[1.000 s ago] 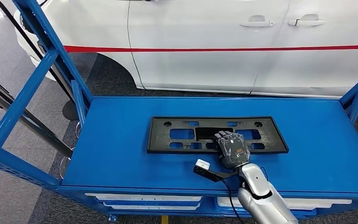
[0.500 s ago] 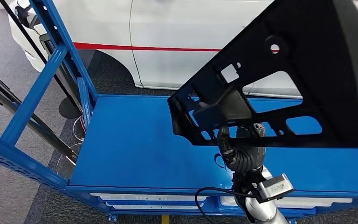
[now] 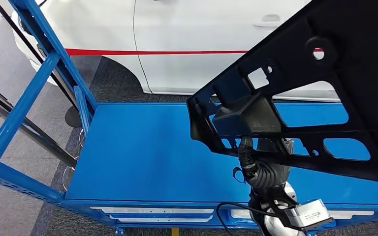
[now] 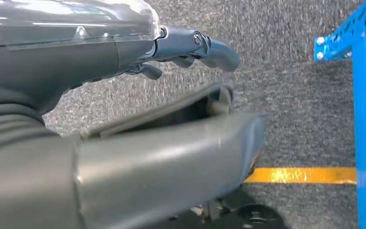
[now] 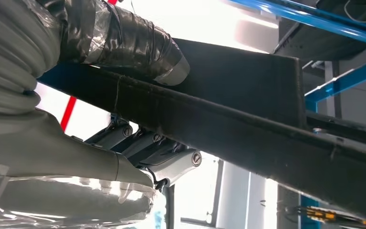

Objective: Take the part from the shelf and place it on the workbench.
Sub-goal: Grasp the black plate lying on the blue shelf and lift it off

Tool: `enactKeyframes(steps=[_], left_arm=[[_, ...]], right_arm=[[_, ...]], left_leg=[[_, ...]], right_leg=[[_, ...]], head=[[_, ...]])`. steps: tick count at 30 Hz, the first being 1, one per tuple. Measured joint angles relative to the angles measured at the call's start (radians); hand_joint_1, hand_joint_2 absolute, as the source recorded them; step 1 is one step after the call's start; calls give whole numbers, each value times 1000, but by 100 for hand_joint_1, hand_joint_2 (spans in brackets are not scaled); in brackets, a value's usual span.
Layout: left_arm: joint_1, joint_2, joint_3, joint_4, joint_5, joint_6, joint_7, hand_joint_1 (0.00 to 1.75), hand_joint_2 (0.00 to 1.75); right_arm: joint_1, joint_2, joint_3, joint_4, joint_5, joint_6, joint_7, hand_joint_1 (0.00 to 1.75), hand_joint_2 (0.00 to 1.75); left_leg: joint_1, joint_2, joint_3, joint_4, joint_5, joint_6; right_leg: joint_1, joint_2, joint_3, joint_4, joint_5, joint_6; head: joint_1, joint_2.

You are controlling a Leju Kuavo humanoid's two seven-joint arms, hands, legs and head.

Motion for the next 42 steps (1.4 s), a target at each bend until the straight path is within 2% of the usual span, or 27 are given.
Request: enactKeyframes(steps=[1, 2, 3, 5, 6, 8, 11, 13, 15, 16, 17, 18, 19, 21, 23, 26, 28, 30, 31, 32, 33, 35, 37, 38, 39, 41, 42], left_arm=[[1, 0, 1, 0, 1, -3, -1, 0, 175], [2, 0, 3, 0, 2, -5, -2, 0, 175], [3, 0, 6, 0, 3, -5, -2, 0, 175], [3, 0, 16, 0, 3, -4, -2, 0, 175], [2, 0, 20, 0, 3, -4, 0, 0, 175], [1, 0, 28, 0, 2, -2, 3, 0, 175], [2, -1, 35, 0, -1, -6, 7, 0, 175], [1, -2, 40, 0, -3, -10, 7, 0, 175], [0, -2, 46, 0, -3, -11, 7, 0, 175], [0, -2, 48, 0, -3, -12, 7, 0, 175], [0, -2, 49, 0, -3, -12, 7, 0, 175], [0, -2, 50, 0, -3, -12, 7, 0, 175], [0, -3, 50, 0, -3, -12, 7, 0, 175], [0, -4, 51, 0, -5, -13, 7, 0, 175], [-1, -4, 52, 0, -7, -13, 6, 0, 175], [1, -4, 55, 0, -9, -12, 6, 0, 175], [2, -4, 57, 0, -11, -12, 7, 0, 175], [2, -6, 57, 0, -15, -12, 7, 0, 175], [2, -6, 57, 0, -16, -11, 7, 0, 175], [2, -7, 57, 0, -18, -11, 7, 0, 175], [2, -8, 57, 0, -18, -11, 8, 0, 175], [1, -8, 57, 0, -18, -11, 8, 0, 175], [-1, -8, 58, -2, -18, -11, 9, 0, 175], [-1, -10, 59, -3, -18, -10, 10, 0, 175], [-2, -11, 60, -4, -18, -10, 12, 0, 175], [-1, -15, 65, -4, -19, -10, 17, 0, 175], [0, -17, 67, -4, -19, -10, 19, 0, 175]], right_arm=[[2, 0, 0, 0, -13, 8, 4, 175, 175], [5, 0, 0, 0, -34, 21, 12, 175, 175], [8, 0, 0, 0, -63, 37, 23, 175, 175], [16, 0, -1, 0, -126, 76, 42, 175, 175], [21, 0, -3, 1, -151, 93, 48, 175, 175], [34, 0, -7, 3, -172, 119, 53, 175, 175], [61, 0, -10, 11, -190, 159, 54, 175, 175], [80, 0, -12, 17, -206, 182, 53, 175, 175], [99, 0, -14, 22, -213, 193, 51, 175, 175], [107, 0, -15, 25, -215, 196, 51, 175, 175], [114, 0, -15, 28, -216, 197, 51, 175, 175], [119, 0, -16, 31, -216, 198, 51, 175, 175], [122, 0, -16, 32, -217, 198, 51, 175, 175], [123, 0, -17, 34, -217, 202, 47, 175, 175], [126, 0, -17, 33, -216, 209, 39, 175, 175], [134, 0, -20, 33, -218, 220, 27, 175, 175], [141, 1, -21, 32, -218, 225, 21, 175, 175], [148, 1, -21, 31, -217, 229, 16, 175, 175], [152, 1, -21, 31, -216, 232, 15, 175, 175], [155, 1, -21, 31, -215, 234, 15, 175, 175], [157, 1, -21, 31, -214, 236, 14, 175, 175], [162, 1, -21, 31, -211, 236, 14, 175, 175], [168, 1, -23, 31, -208, 236, 18, 175, 175], [174, 1, -25, 32, -208, 236, 20, 175, 175], [181, 1, -29, 32, -208, 236, 22, 175, 175], [196, 1, -37, 34, -209, 237, 23, 175, 175], [203, 1, -42, 34, -209, 237, 22, 175, 175]], left_leg=[[1, 0, -26, 50, -14, -2], [2, 0, -36, 68, -8, -4], [2, 0, -26, 44, 17, -3], [2, 1, 31, -85, 87, 2], [0, 1, 59, -145, 109, 7], [-4, 0, 81, -196, 122, 15], [0, 0, 81, -206, 134, 30], [5, 3, 79, -217, 145, 43], [4, 4, 68, -215, 151, 48], [3, 5, 61, -212, 153, 48], [3, 5, 54, -208, 155, 48], [3, 5, 47, -204, 157, 47], [4, 5, 41, -199, 159, 45], [3, 4, 32, -192, 163, 37], [1, 3, 26, -189, 172, 25], [2, 2, 18, -189, 181, 3], [5, 2, -1, -146, 128, -6], [6, 3, -35, -33, 33, -10], [6, 3, -49, 28, 0, -11], [6, 3, -51, 70, -13, -11], [6, 3, -37, 79, -2, -9], [3, 3, 43, -4, 48, 2], [-5, 3, 144, -149, 63, 17], [-9, 3, 174, -199, 60, 22], [-12, 2, 187, -226, 55, 25], [-12, 3, 181, -240, 72, 31], [-10, 6, 175, -247, 84, 36]], right_leg=[[1, -1, 0, 1, -1, -1], [1, -1, 0, 3, -2, -1], [1, 0, 1, 5, -4, -1], [1, 1, 2, 11, -9, 4], [3, 1, 1, 15, -12, 8], [5, 1, -2, 20, -12, 17], [6, 2, -5, 26, -17, 32], [6, 3, -24, 81, -69, 40], [2, 3, -66, 197, -145, 46], [0, 3, -84, 250, -169, 49], [-3, 3, -89, 277, -174, 52], [-5, 3, -76, 268, -161, 54], [-8, 2, -44, 221, -134, 55], [-10, 3, 36, 89, -88, 54], [-5, 5, 70, 21, -73, 47], [-2, 4, 55, 14, -57, 27], [-6, 0, 39, 10, -39, 8], [-2, -3, 17, 11, -22, -4], [1, -4, 4, 12, -13, -6], [4, -4, -9, 15, -5, -7], [6, -5, -22, 17, 3, -7], [11, -5, -44, 22, 18, -6], [15, -5, -58, 26, 33, 0], [14, -6, -61, 25, 40, 5], [13, -7, -62, 24, 48, 12], [9, -9, -62, 20, 59, 24], [9, -7, -67, 26, 47, 31]], head=[[0, 0], [0, 0], [0, 0], [0, 0], [0, 0], [0, 0], [0, 0], [1, 0], [2, 0], [2, 0], [2, 0], [2, 0], [2, 0], [2, 0], [2, 0], [1, 0], [1, 0], [1, 0], [1, 0], [1, 0], [1, 0], [1, 0], [1, 0], [1, 0], [1, 0], [1, 0], [1, 0]])
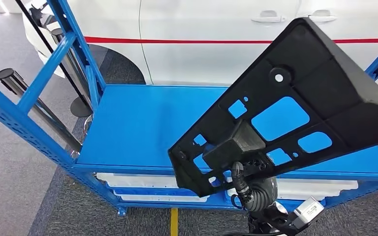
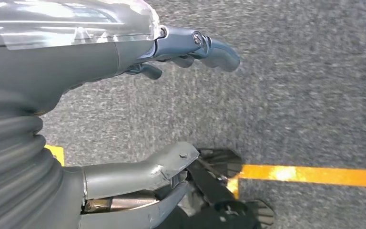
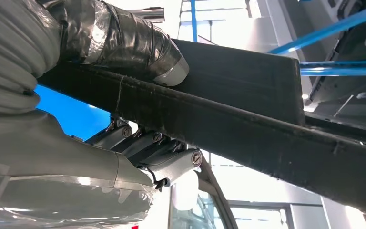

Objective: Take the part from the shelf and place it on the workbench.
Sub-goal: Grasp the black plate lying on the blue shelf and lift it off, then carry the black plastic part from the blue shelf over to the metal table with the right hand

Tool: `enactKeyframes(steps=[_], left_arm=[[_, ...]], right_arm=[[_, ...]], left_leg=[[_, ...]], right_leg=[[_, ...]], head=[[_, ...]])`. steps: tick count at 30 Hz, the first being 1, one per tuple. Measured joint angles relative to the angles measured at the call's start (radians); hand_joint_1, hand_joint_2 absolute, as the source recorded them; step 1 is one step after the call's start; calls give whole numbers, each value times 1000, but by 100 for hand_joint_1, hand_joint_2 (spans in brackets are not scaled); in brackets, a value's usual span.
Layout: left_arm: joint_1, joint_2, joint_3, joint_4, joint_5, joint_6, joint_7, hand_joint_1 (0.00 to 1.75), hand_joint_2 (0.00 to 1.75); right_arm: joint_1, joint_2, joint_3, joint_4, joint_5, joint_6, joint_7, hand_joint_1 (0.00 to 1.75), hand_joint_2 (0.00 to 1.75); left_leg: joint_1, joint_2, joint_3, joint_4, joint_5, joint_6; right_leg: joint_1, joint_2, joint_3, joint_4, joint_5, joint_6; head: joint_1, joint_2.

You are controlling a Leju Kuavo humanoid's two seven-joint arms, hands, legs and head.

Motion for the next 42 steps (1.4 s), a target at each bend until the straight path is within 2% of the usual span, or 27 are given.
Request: enactKeyframes(steps=[1, 2, 4, 5, 6, 7, 8, 9, 11, 12, 15, 17, 19, 20, 21, 22, 25, 27, 30, 32, 34, 35, 36, 37, 38, 40, 42], left_arm=[[1, -2, 2, 0, 0, 0, 2, 0, 175], [1, -3, 4, -1, 0, 0, 3, 0, 175], [1, -5, 6, -2, 0, 0, 3, 0, 175], [2, -7, 6, -2, 0, 0, 3, 0, 175], [2, -9, 8, -3, 0, -1, 3, 0, 175], [4, -12, 9, -4, 1, -2, 2, 0, 175], [5, -14, 11, -6, 1, -2, 2, 0, 175], [7, -16, 13, -9, 1, -3, 2, 0, 175], [10, -20, 17, -17, 1, -3, 1, 0, 175], [11, -21, 20, -21, 1, -4, 1, 0, 175], [14, -23, 28, -29, 1, -4, 1, 0, 175], [16, -23, 31, -32, 1, -4, 1, 0, 175], [16, -23, 32, -33, 1, -4, 1, 0, 175], [17, -24, 32, -33, 1, -4, 1, 0, 175], [18, -24, 32, -33, 1, -4, 1, 0, 175], [19, -24, 32, -34, 1, -4, 1, 0, 175], [20, -22, 32, -41, 1, -4, 1, 0, 175], [20, -21, 33, -45, 1, -4, 1, 0, 175], [21, -24, 36, -49, 0, -4, 3, 0, 175], [22, -28, 39, -53, 0, -4, 3, 0, 175], [22, -31, 41, -57, 0, -4, 4, 0, 175], [22, -32, 42, -58, -1, -4, 5, 0, 175], [22, -34, 44, -59, -1, -5, 5, 0, 175], [22, -35, 45, -59, -1, -5, 5, 0, 175], [22, -37, 47, -60, -1, -6, 5, 0, 175], [22, -40, 52, -65, -2, -7, 6, 0, 175], [23, -41, 55, -71, -2, -8, 6, 0, 175]], right_arm=[[6, 0, -5, 1, 0, 0, 0, 175, 175], [11, 0, -11, 2, 0, 0, 0, 175, 175], [22, -1, -22, 4, 7, 0, 3, 175, 175], [31, -1, -29, 5, 14, -1, 7, 175, 175], [43, -1, -37, 7, 21, -1, 11, 175, 175], [57, -1, -47, 10, 27, -2, 14, 175, 175], [71, -1, -58, 12, 32, -2, 16, 175, 175], [85, -2, -70, 14, 36, -2, 16, 175, 175], [111, -2, -92, 16, 42, -2, 17, 175, 175], [122, -3, -100, 16, 43, -3, 17, 175, 175], [143, -3, -115, 16, 44, -3, 18, 175, 175], [149, -3, -119, 16, 44, -3, 18, 175, 175], [155, -3, -122, 16, 45, -2, 18, 175, 175], [158, -3, -123, 16, 45, -2, 18, 175, 175], [160, -3, -123, 16, 45, -2, 18, 175, 175], [162, -3, -124, 16, 45, -2, 18, 175, 175], [164, -3, -125, 16, 45, -3, 18, 175, 175], [164, -4, -126, 16, 46, -3, 20, 175, 175], [171, -4, -131, 16, 46, -10, 28, 175, 175], [179, -4, -141, 16, 42, -16, 31, 175, 175], [186, -4, -152, 16, 36, -18, 32, 175, 175], [190, -4, -156, 16, 35, -18, 33, 175, 175], [193, -4, -160, 16, 34, -18, 33, 175, 175], [196, -4, -163, 16, 33, -18, 33, 175, 175], [197, -4, -167, 16, 32, -19, 33, 175, 175], [198, -5, -175, 17, 32, -20, 34, 175, 175], [199, -6, -181, 18, 31, -21, 36, 175, 175]], left_leg=[[3, 3, -9, -6, 14, 6], [6, 7, -20, -10, 27, 11], [6, 9, -50, -8, 50, 15], [7, 10, -66, -6, 61, 14], [8, 10, -83, -2, 71, 11], [9, 10, -99, 4, 79, 8], [11, 10, -115, 11, 85, 4], [12, 9, -131, 21, 90, -1], [11, 8, -149, 39, 95, -14], [10, 8, -153, 44, 100, -21], [14, 7, -159, 53, 100, -43], [18, 7, -183, 115, 39, -51], [19, 7, -225, 242, -45, -54], [18, 7, -240, 297, -67, -54], [17, 7, -239, 322, -70, -52], [14, 7, -218, 306, -54, -45], [-3, 6, -88, 111, 14, -1], [-13, 7, -48, 37, 23, 15], [-14, 10, -41, 2, 44, 22], [-4, 14, -41, -21, 63, 27], [0, 15, -52, -21, 70, 25], [2, 15, -60, -16, 71, 23], [5, 15, -69, -9, 72, 20], [10, 15, -78, 0, 72, 17], [15, 15, -88, 11, 72, 12], [23, 13, -110, 40, 68, -5], [23, 10, -129, 62, 67, -23]], right_leg=[[-1, 3, -8, 21, -30, 6], [-2, 5, -21, 61, -78, 11], [-7, 7, -48, 182, -174, 20], [-10, 7, -54, 236, -192, 24], [-12, 7, -47, 265, -182, 28], [-15, 7, -25, 261, -153, 31], [-18, 7, 15, 222, -122, 34], [-21, 7, 70, 153, -109, 36], [-19, 9, 164, 13, -130, 26], [-15, 10, 186, -26, -148, 17], [-11, 7, 179, -37, -140, -17], [-11, 4, 167, -40, -124, -37], [-5, 3, 151, -39, -112, -47], [0, 2, 144, -37, -107, -49], [5, 2, 137, -36, -103, -50], [10, 2, 133, -34, -100, -52], [22, 1, 130, -32, -97, -52], [18, -2, 128, -31, -94, -46], [15, -3, 122, -30, -92, -29], [14, 3, 100, 19, -136, -16], [3, 8, 47, 140, -206, -2], [-5, 8, 22, 197, -227, 6], [-13, 8, 10, 230, -232, 14], [-20, 8, 14, 225, -218, 23], [-28, 7, 37, 183, -189, 32], [-37, 11, 97, 62, -138, 48], [-36, 18, 114, 10, -123, 39]], head=[[0, 0], [0, 0], [0, 0], [0, 0], [0, 0], [0, 0], [0, 0], [0, 0], [0, 0], [0, 0], [0, 0], [0, 0], [0, 0], [0, 0], [0, 0], [0, 0], [0, 0], [1, 0], [1, 0], [1, 0], [2, 0], [2, 0], [2, 0], [2, 0], [2, 0], [2, 0], [1, 0]])
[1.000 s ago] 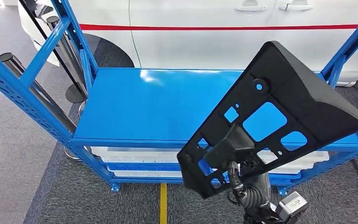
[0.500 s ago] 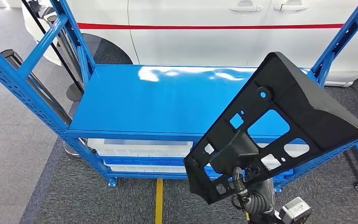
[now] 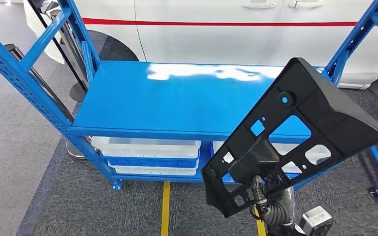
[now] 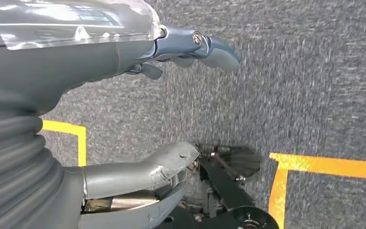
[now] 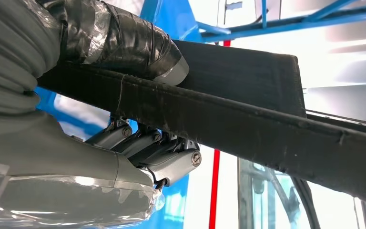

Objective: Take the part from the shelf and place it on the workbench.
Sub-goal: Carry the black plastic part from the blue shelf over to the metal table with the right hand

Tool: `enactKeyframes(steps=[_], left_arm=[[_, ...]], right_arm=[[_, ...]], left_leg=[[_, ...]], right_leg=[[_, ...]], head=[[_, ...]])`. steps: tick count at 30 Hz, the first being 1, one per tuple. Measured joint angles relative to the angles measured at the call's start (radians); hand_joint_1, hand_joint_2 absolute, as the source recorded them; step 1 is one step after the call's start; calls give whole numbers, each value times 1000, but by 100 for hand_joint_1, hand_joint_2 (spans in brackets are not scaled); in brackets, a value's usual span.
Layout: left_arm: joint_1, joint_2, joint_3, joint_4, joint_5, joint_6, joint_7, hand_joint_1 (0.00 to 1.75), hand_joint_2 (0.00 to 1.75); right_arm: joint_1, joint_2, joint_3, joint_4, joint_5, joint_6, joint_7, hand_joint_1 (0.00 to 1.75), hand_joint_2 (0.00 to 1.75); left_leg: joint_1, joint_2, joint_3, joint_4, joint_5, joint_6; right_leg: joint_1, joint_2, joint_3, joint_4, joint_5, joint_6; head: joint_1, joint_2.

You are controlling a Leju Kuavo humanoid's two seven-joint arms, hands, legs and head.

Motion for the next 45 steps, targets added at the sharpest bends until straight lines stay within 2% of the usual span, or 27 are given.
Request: enactKeyframes(steps=[3, 4, 6, 8, 9, 10, 11, 13, 14, 16, 18, 19, 21, 23, 24, 25, 26, 28, 30, 34, 35, 37, 39, 40, 41, 42, 45], left_arm=[[3, -1, 3, -4, -1, -2, 2, 0, 175], [5, -2, 4, -5, -1, -3, 3, 0, 175], [6, -2, 6, -8, -2, -5, 5, 0, 175], [5, -3, 7, -9, -2, -6, 5, 0, 175], [5, -3, 8, -10, -2, -6, 5, 0, 175], [5, -3, 9, -11, -2, -6, 6, 0, 175], [5, -3, 9, -12, -2, -6, 6, 0, 175], [3, -2, 11, -16, -1, -8, 6, 0, 175], [2, -2, 12, -19, 0, -8, 6, 0, 175], [-1, -3, 17, -25, 2, -10, 6, 0, 175], [1, -6, 22, -26, 2, -13, 6, 0, 175], [3, -7, 24, -26, 2, -13, 6, 0, 175], [4, -9, 27, -27, 3, -14, 6, 0, 175], [5, -10, 27, -27, 3, -15, 7, 0, 175], [5, -11, 28, -27, 3, -16, 7, 0, 175], [5, -12, 28, -27, 3, -17, 7, 0, 175], [5, -14, 28, -27, 3, -19, 7, 0, 175], [5, -16, 28, -27, 3, -21, 7, 0, 175], [5, -17, 30, -29, 3, -21, 6, 0, 175], [5, -17, 36, -29, 2, -22, 3, 0, 175], [5, -16, 38, -29, 1, -22, 3, 0, 175], [5, -16, 43, -29, 1, -22, 3, 0, 175], [6, -17, 46, -29, 0, -23, 3, 0, 175], [6, -17, 48, -29, 0, -23, 3, 0, 175], [7, -17, 49, -29, 0, -23, 3, 0, 175], [8, -17, 50, -30, 0, -24, 3, 0, 175], [13, -16, 53, -35, -1, -27, 6, 0, 175]], right_arm=[[3, -3, -8, 1, -1, 0, 3, 175, 175], [3, -3, -9, 1, -3, 1, 4, 175, 175], [3, -3, -10, 1, -8, 2, 6, 175, 175], [4, -3, -11, 1, -10, 3, 8, 175, 175], [4, -3, -11, 1, -10, 3, 9, 175, 175], [3, -3, -11, 1, -10, 3, 10, 175, 175], [3, -3, -12, 1, -10, 3, 10, 175, 175], [2, -3, -13, 1, -10, 2, 11, 175, 175], [2, -3, -13, 1, -10, 2, 12, 175, 175], [2, -4, -14, 1, -11, 2, 12, 175, 175], [2, -4, -15, 1, -11, 2, 13, 175, 175], [3, -4, -16, 1, -11, 2, 13, 175, 175], [3, -5, -18, 1, -11, 2, 13, 175, 175], [4, -5, -19, 2, -11, 2, 13, 175, 175], [5, -5, -19, 3, -11, 2, 13, 175, 175], [5, -5, -19, 4, -11, 2, 13, 175, 175], [5, -5, -19, 4, -11, 2, 13, 175, 175], [4, -5, -20, 4, -11, 2, 13, 175, 175], [4, -5, -21, 4, -19, 6, 14, 175, 175], [4, -6, -23, 4, -53, 21, 13, 175, 175], [4, -5, -24, 4, -56, 23, 13, 175, 175], [4, -5, -24, 4, -59, 25, 13, 175, 175], [4, -5, -24, 4, -60, 25, 13, 175, 175], [5, -5, -24, 4, -60, 25, 13, 175, 175], [6, -5, -24, 4, -60, 25, 13, 175, 175], [7, -5, -24, 4, -61, 25, 13, 175, 175], [4, -4, -24, 4, -62, 25, 13, 175, 175]], left_leg=[[1, -2, -11, 3, 6, -23], [3, -3, -18, 16, -11, -28], [5, -3, -46, 97, -89, -31], [3, -3, -75, 219, -176, -30], [1, -3, -76, 257, -198, -27], [-2, -3, -58, 261, -202, -21], [-7, -4, -19, 221, -189, -11], [-22, -4, 94, 65, -150, 19], [-30, -4, 135, -1, -133, 32], [-42, -4, 161, -55, -118, 44], [-43, -3, 155, -65, -93, 46], [-41, -1, 150, -74, -79, 47], [-34, 4, 133, -88, -50, 49], [-33, 6, 103, -83, -31, 50], [-33, 7, 89, -78, -24, 48], [-32, 7, 74, -71, -19, 46], [-30, 7, 59, -62, -14, 43], [-26, 7, 33, -39, -9, 34], [-27, 8, 15, -17, -7, 25], [-28, 8, 4, -3, -8, 3], [-26, 6, -5, 18, -27, -3], [-22, 2, -42, 113, -95, -13], [-20, 1, -87, 239, -157, -17], [-20, 1, -95, 271, -165, -17], [-20, -1, -85, 264, -154, -14], [-20, -9, -53, 215, -124, -8], [-22, -84, 53, 18, -46, 19]], right_leg=[[5, 1, -22, 9, 14, -36], [5, 0, -29, 8, 24, -46], [7, -4, -48, 7, 42, -62], [16, -6, -71, 7, 58, -69], [21, -7, -82, 8, 67, -71], [26, -8, -92, 8, 75, -73], [32, -8, -101, 8, 83, -74], [39, -8, -115, 7, 101, -75], [40, -9, -118, 6, 109, -73], [34, -11, -122, 1, 125, -63], [30, -12, -124, -6, 139, -51], [30, -11, -128, -2, 132, -46], [30, -9, -152, 59, 69, -38], [26, -9, -184, 176, -21, -30], [23, -9, -189, 221, -48, -25], [21, -9, -176, 234, -56, -22], [18, -10, -143, 207, -46, -18], [14, -10, -46, 82, -15, -15], [15, -8, 4, -3, -1, -24], [18, 0, -6, -9, 14, -57], [17, 2, -9, -11, 19, -65], [17, 7, -18, -12, 29, -75], [20, 18, -29, -11, 35, -78], [22, 25, -33, -9, 38, -77], [23, 34, -36, -9, 40, -76], [24, 44, -36, -8, 41, -74], [21, 73, -40, -8, 48, -65]], head=[[-1, 0], [-1, 0], [-1, 0], [-1, 0], [-1, 0], [-1, 0], [-1, 0], [0, 0], [0, 0], [-1, 0], [-2, 0], [-2, 0], [-2, 0], [-2, 0], [-2, 0], [-2, 0], [-2, 0], [-2, 0], [-3, 0], [-3, 0], [-3, 0], [-3, 0], [-3, 0], [-3, 0], [-3, 0], [-3, 0], [-3, 0]])
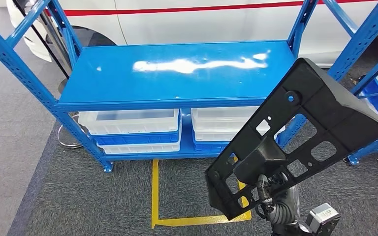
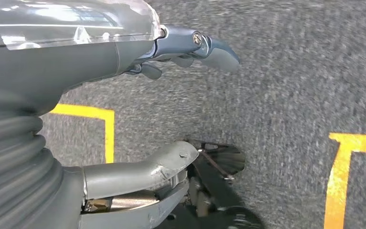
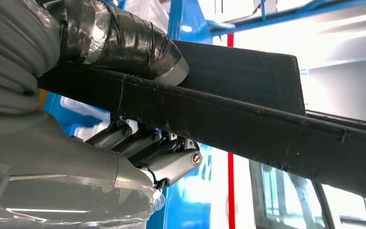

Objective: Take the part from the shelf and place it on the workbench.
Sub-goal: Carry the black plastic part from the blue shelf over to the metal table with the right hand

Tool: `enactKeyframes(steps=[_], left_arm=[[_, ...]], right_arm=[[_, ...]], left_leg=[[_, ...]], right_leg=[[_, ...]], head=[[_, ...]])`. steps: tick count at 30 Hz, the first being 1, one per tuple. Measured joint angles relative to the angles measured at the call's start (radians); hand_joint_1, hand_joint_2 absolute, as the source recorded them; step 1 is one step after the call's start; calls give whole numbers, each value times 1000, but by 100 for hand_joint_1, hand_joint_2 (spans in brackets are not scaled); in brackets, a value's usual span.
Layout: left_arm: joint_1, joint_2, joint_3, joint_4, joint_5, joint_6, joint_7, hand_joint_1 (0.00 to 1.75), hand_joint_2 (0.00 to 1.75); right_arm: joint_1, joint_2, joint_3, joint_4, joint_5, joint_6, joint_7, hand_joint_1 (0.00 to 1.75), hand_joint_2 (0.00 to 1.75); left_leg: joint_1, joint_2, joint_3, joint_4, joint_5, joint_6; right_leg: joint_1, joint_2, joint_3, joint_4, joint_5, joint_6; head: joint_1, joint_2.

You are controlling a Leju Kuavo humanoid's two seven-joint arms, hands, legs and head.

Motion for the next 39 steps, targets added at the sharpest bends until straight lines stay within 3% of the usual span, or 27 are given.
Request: enactKeyframes(steps=[1, 2, 4, 6, 8, 10, 11, 13, 15, 17, 19, 21, 23, 24, 25, 26, 28, 30, 32, 34, 36, 38, 39], left_arm=[[2, 0, 2, -2, -1, -1, 2, 0, 175], [3, 1, 4, -3, -2, -2, 3, 0, 175], [4, -2, 5, -7, -4, -5, 5, 0, 175], [5, -6, 6, -11, -6, -7, 6, 0, 175], [7, -7, 7, -14, -9, -9, 7, 0, 175], [8, -7, 9, -17, -10, -11, 9, 0, 175], [8, -8, 10, -17, -11, -12, 9, 0, 175], [7, -9, 12, -18, -11, -13, 10, 0, 175], [6, -11, 14, -19, -12, -13, 10, 0, 175], [5, -12, 16, -20, -13, -14, 10, 0, 175], [4, -14, 19, -24, -13, -14, 10, 0, 175], [5, -14, 21, -28, -15, -15, 11, 0, 175], [7, -15, 23, -31, -16, -17, 11, 0, 175], [7, -15, 23, -31, -17, -18, 12, 0, 175], [8, -15, 23, -31, -17, -19, 12, 0, 175], [8, -15, 24, -32, -17, -20, 12, 0, 175], [8, -15, 25, -33, -17, -21, 12, 0, 175], [9, -15, 28, -33, -19, -21, 12, 0, 175], [8, -15, 31, -33, -22, -22, 11, 0, 175], [3, -16, 34, -33, -27, -23, 10, 0, 175], [2, -17, 36, -33, -30, -24, 10, 0, 175], [4, -18, 39, -33, -31, -24, 9, 0, 175], [5, -18, 41, -33, -31, -24, 9, 0, 175]], right_arm=[[-1, 1, 0, 0, 0, 0, 0, 175, 175], [-1, 3, 0, 0, 0, 0, 1, 175, 175], [4, 6, 0, 0, 0, 0, 1, 175, 175], [6, 8, 0, -1, 1, 0, 1, 175, 175], [4, 8, 0, -1, 2, -1, 2, 175, 175], [7, 9, 0, 0, 2, -1, 2, 175, 175], [8, 9, 0, 0, 2, -1, 2, 175, 175], [9, 9, 0, 0, 2, -1, 3, 175, 175], [8, 9, 0, 0, 1, -1, 3, 175, 175], [9, 9, 0, 0, 1, -1, 3, 175, 175], [12, 10, 0, 0, 0, 0, 3, 175, 175], [14, 10, 0, -1, -4, 2, 1, 175, 175], [12, 12, 0, 0, -10, 6, 1, 175, 175], [12, 14, 0, 0, -12, 8, 1, 175, 175], [12, 15, 0, 1, -14, 10, 1, 175, 175], [12, 16, 0, 2, -15, 12, 2, 175, 175], [13, 16, 0, 3, -17, 14, 2, 175, 175], [11, 16, 0, 3, -19, 15, 2, 175, 175], [10, 16, 0, 4, -21, 16, 1, 175, 175], [10, 17, 0, 5, -23, 17, 1, 175, 175], [10, 16, 0, 6, -25, 18, 1, 175, 175], [6, 17, 1, 8, -27, 18, 1, 175, 175], [4, 17, 1, 10, -28, 19, 1, 175, 175]], left_leg=[[-1, -17, 11, -25, 5, 5], [-3, -19, 14, -30, 6, 6], [-3, 7, 23, -54, 15, 11], [3, 40, 37, -91, 24, 18], [4, 70, 40, -104, 26, 21], [1, 99, 36, -98, 24, 21], [1, 113, 34, -93, 21, 20], [1, 138, 32, -82, 13, 16], [-3, 157, 32, -71, 4, 7], [-7, 172, 32, -64, -1, -3], [-6, 183, 34, -60, -6, -13], [-1, 150, 21, -20, -43, -24], [5, 101, -25, 93, -114, -32], [7, 90, -53, 160, -146, -35], [8, 86, -73, 208, -161, -37], [10, 85, -77, 222, -156, -39], [13, 73, -33, 134, -93, -38], [18, 27, 28, 3, -39, -34], [18, -2, 48, -48, -31, -29], [16, 15, 48, -54, -26, -20], [18, 41, 49, -63, -17, -5], [15, 71, 47, -68, -12, 6], [12, 86, 46, -68, -11, 9]], right_leg=[[-5, 10, -5, 0, 4, 6], [-9, 21, -9, -2, 8, 13], [-12, 35, -13, -9, 14, 27], [-5, -3, -32, 23, -13, 35], [-4, -57, -84, 128, -72, 41], [-7, -75, -128, 223, -104, 48], [-7, -78, -128, 226, -94, 50], [-6, -97, -69, 126, -35, 50], [2, -129, -7, 14, 3, 39], [10, -138, 4, -14, 6, 26], [8, -121, 1, -18, 12, 15], [1, -103, -1, -25, 20, 1], [-2, -84, -7, -28, 27, -8], [-2, -73, -12, -27, 30, -10], [-2, -62, -15, -25, 31, -9], [-2, -49, -19, -22, 33, -8], [-5, -21, -23, -15, 34, -4], [-7, 4, -30, -7, 36, 5], [-8, 26, -41, -4, 42, 20], [-10, 44, -50, -7, 51, 37], [-8, 8, -64, 17, 33, 46], [-5, -54, -109, 117, -28, 49], [-5, -69, -138, 185, -62, 51]], head=[[0, 0], [0, 0], [0, 0], [2, 0], [3, 0], [3, 0], [3, 0], [3, 0], [3, 0], [3, 0], [3, 0], [2, 0], [2, 0], [2, 0], [2, 0], [2, 0], [2, 0], [2, 0], [3, 0], [2, 0], [4, 0], [5, 0], [5, 0]])
